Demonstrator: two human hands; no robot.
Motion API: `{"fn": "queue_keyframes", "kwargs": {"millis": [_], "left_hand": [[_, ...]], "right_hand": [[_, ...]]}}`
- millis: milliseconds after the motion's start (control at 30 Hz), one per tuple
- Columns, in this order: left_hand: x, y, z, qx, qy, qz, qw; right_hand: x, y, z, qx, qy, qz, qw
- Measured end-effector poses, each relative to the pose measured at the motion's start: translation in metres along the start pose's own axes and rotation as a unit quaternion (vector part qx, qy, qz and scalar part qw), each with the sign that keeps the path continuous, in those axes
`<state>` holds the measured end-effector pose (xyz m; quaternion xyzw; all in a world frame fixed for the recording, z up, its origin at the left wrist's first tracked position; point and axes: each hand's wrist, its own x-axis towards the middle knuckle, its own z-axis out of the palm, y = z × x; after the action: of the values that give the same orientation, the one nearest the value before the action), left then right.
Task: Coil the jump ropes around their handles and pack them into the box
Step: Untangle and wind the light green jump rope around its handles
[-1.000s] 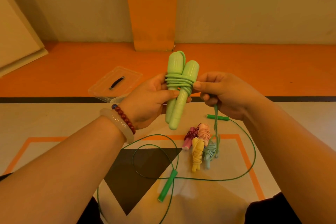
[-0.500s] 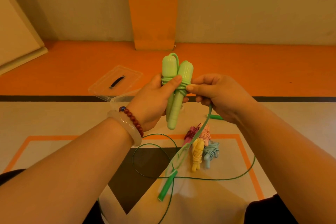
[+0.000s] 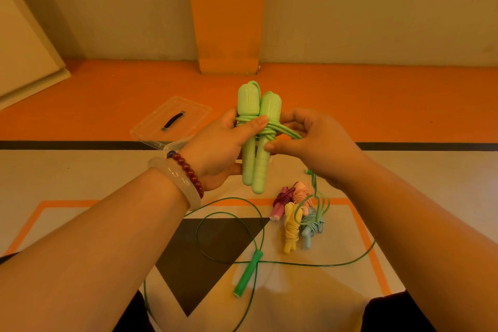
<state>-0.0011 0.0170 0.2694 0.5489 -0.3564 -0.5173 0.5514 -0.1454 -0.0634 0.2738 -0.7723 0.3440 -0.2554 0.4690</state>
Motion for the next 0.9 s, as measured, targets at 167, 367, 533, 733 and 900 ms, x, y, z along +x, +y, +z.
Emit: {"fn": "queue_keyframes", "kwargs": {"millis": [167,367,533,733,900], "left_hand": [[0.0,-0.003,0.001,-0.016,-0.009,-0.014,1.0],[0.002,-0.002,0.0,0.004,-0.02,-0.013,1.0],[0.002,-0.003,0.004,-0.044,0.001,-0.007,0.999],[0.003,-0.002,0.008,-0.121,0.012,0.01,0.993],[0.004,-0.002,0.008,-0.166,0.032,0.023,0.985]], "right_hand": [[0.002,0.001,-0.002,-0.04,0.003,-0.011,0.999],[0.003,0.001,-0.007,-0.032,-0.004,-0.02,0.999],[0.005,0.001,-0.01,0.001,-0.049,-0.022,0.999],[0.008,0.007,-0.013,0.136,-0.018,0.023,0.99],[0.008,0.013,-0.014,0.167,-0.043,0.058,0.983]]}}
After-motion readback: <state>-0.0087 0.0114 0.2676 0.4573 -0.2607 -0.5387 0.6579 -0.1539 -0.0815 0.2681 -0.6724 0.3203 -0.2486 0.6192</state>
